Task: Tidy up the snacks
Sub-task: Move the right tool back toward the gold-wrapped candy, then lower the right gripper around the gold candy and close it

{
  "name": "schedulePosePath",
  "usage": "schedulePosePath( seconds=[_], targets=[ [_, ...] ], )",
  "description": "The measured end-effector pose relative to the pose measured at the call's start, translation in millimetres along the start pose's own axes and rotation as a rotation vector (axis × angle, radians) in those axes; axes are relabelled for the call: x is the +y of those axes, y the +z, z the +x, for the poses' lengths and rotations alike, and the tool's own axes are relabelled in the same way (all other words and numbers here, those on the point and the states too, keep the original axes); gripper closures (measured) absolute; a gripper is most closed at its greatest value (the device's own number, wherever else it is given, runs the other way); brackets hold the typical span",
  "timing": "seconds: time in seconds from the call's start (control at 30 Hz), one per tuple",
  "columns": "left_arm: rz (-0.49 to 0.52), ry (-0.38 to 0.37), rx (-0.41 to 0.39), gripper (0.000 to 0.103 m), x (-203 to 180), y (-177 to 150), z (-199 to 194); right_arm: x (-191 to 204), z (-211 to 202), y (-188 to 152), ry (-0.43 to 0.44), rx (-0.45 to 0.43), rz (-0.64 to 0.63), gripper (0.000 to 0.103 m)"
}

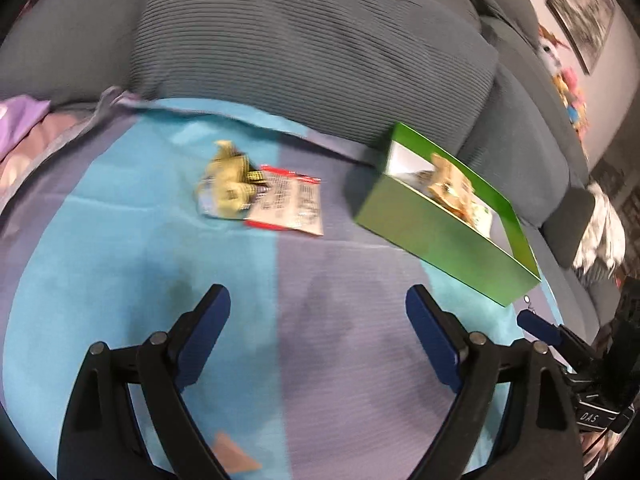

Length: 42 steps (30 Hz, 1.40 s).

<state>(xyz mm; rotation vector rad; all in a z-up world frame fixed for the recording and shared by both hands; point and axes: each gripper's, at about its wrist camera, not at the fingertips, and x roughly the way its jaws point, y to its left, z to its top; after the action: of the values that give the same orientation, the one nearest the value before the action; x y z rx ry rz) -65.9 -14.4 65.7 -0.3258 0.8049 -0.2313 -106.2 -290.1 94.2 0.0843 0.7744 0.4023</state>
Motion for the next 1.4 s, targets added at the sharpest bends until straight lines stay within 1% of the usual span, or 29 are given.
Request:
schedulePosePath(
  seconds=[0.07, 0.13, 0.33, 0.5, 0.6, 0.7, 0.8, 0.93, 1.03, 1.13, 1.3, 1.4],
  targets=[
    [-0.015, 0.006, -0.014, 0.011, 12.4, -1.1, -4.0, 5.9, 7.6, 1.9, 0.026, 0.013, -0.011, 0.023],
    [-0.029, 0.01, -0.021, 0.011, 19.6, -1.0, -4.6, 13.3, 16.0, 3.0, 0.033, 0.027, -0.029, 0.023],
    [-0.05, 0.008, -0.03, 0.011, 34.3, 9.2, 6.9, 33.3, 42.5, 11.1, 0.055, 0.055, -0.073, 0.023],
    [-0.036, 0.015, -0.051, 0.011, 40.9, 29.5, 20.2, 49.4, 69.6, 21.4, 0.064, 0.075, -0.116, 0.023],
    [-0.007, 0.031, -0.051, 0.011, 45.4, 45.6, 31.2, 59.8, 86.2, 27.5, 0.06, 0.092, -0.152, 0.023],
    [0.017, 0.026, -0.043, 0.011, 49.9, 61.1, 40.5, 68.2, 102.0, 34.8, 0.063, 0.104, -0.173, 0.023],
    [0.047, 0.004, -0.025, 0.011, 52.2, 71.8, 48.6, 79.5, 117.2, 44.1, 0.072, 0.103, -0.199, 0.023],
    [0.086, -0.031, -0.022, 0.011, 56.9, 79.1, 51.7, 96.8, 138.6, 56.8, 0.084, 0.107, -0.266, 0.023],
    [0.073, -0.058, -0.009, 0.011, 66.1, 82.1, 55.6, 104.8, 154.6, 63.4, 0.089, 0.12, -0.288, 0.023],
    [0.057, -0.052, 0.009, 0.012, 76.0, 82.8, 62.9, 109.6, 169.4, 69.3, 0.109, 0.136, -0.293, 0.023],
    [0.026, -0.089, 0.027, 0.013, 83.6, 85.6, 71.4, 111.6, 187.2, 76.4, 0.132, 0.149, -0.282, 0.023],
    [0.019, -0.099, 0.033, 0.013, 86.4, 87.0, 74.2, 113.2, 193.9, 78.2, 0.132, 0.152, -0.287, 0.023]
  ],
)
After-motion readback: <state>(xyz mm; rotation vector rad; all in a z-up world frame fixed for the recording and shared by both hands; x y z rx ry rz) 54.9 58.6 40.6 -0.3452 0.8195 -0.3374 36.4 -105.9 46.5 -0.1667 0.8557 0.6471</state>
